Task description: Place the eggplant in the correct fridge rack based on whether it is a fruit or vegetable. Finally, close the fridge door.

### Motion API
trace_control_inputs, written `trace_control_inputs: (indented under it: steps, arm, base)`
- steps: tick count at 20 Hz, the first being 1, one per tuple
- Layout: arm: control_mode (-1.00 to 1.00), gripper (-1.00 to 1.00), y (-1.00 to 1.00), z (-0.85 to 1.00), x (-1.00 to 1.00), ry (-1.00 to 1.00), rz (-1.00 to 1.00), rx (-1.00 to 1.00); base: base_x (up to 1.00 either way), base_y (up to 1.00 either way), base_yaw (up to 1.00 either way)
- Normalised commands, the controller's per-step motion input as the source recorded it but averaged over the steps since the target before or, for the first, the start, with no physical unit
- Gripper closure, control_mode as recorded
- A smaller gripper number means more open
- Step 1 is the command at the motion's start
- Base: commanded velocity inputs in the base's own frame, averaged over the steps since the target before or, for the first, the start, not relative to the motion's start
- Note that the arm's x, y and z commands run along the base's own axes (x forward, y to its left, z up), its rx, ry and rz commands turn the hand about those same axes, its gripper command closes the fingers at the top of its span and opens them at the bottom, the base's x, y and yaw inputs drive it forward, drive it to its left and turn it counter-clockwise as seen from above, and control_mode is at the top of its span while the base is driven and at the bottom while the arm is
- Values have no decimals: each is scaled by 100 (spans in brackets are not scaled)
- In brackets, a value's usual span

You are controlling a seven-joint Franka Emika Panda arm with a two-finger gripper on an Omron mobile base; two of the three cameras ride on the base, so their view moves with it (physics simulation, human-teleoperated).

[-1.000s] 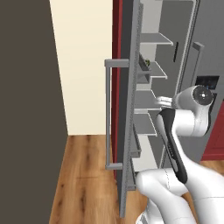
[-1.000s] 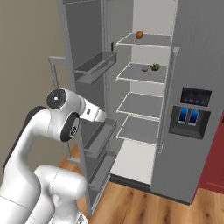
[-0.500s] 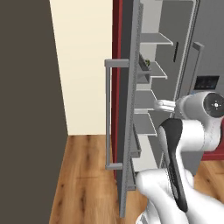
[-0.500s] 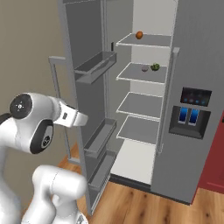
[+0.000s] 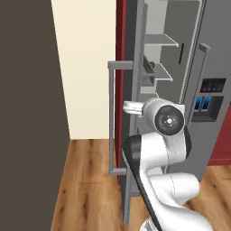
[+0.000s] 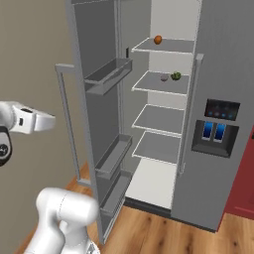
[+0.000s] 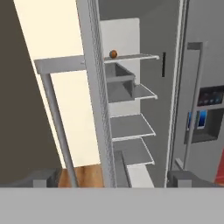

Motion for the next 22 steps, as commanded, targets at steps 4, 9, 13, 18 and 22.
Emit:
trace_control_inputs:
  steps: [4,9,13,18,22]
  arm:
    - [-100,-100,100,-30,62,-25,-16,-6]
    - [-100,-100,100,-11,52,-23,-30,-2]
    - [-100,-100,44,0,26,-4,-20,0]
    - [-100,-100,1,-26,38,4,-7,0]
    - [-100,-100,4,-20,49,2,-16,1]
  base:
    - [0,0,0]
    - [0,0,0]
    - [0,0,0]
    - [0,0,0]
    - [0,0,0]
